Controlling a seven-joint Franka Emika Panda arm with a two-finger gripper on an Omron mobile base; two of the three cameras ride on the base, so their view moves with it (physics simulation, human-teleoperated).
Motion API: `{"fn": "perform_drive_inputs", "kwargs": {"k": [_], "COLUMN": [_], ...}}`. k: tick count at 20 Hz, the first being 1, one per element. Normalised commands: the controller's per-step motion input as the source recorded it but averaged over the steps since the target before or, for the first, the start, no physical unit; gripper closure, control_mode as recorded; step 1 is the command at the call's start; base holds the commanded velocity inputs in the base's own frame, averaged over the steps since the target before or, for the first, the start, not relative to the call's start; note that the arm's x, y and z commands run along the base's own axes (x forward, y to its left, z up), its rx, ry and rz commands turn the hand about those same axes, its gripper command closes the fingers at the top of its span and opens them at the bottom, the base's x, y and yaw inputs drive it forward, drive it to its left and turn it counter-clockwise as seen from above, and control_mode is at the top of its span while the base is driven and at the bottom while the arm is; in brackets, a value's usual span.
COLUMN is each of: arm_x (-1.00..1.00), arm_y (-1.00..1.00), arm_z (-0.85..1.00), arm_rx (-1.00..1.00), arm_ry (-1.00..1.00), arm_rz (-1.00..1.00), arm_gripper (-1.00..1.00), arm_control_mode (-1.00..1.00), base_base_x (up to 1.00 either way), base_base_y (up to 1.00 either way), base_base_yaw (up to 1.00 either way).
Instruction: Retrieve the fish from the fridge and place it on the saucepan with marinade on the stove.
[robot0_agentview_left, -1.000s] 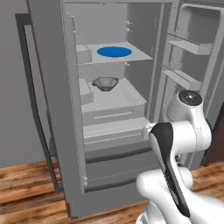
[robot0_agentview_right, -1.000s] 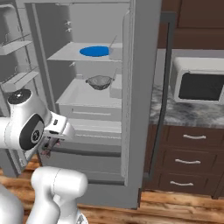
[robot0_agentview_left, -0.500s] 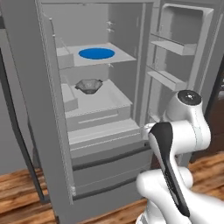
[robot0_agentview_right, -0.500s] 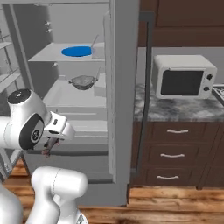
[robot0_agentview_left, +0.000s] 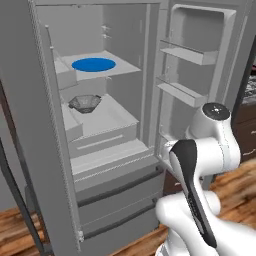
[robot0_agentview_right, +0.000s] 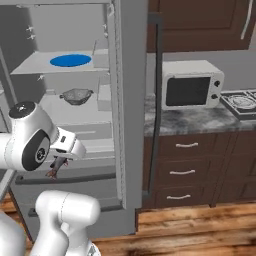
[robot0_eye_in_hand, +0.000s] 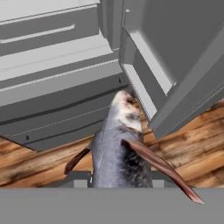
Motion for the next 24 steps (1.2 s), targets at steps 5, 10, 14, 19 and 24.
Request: {"fn": "perform_drive_inputs", "kwargs": {"k": [5, 10, 14, 19, 24], "arm_x": [0.0, 0.0, 0.0, 0.0, 0.0], "arm_y": [0.0, 0.0, 0.0, 0.0, 0.0], "arm_z": [0.0, 0.0, 0.0, 0.0, 0.0], "arm_rx": [0.0, 0.0, 0.0, 0.0, 0.0], "arm_ry": [0.0, 0.0, 0.0, 0.0, 0.0], "arm_rz": [0.0, 0.0, 0.0, 0.0, 0.0], "arm_gripper": [1.0, 1.0, 1.0, 1.0, 1.0], "arm_control_mode": [1.0, 1.0, 1.0, 1.0, 1.0], "base_base_x": [-0.98, -1.0, -1.0, -1.0, -1.0], "base_base_y": [0.69, 0.02, -0.23, -0.46, -0.84], "base_base_yaw": [-0.27, -0.54, -0.57, -0.5, -0.31]}}
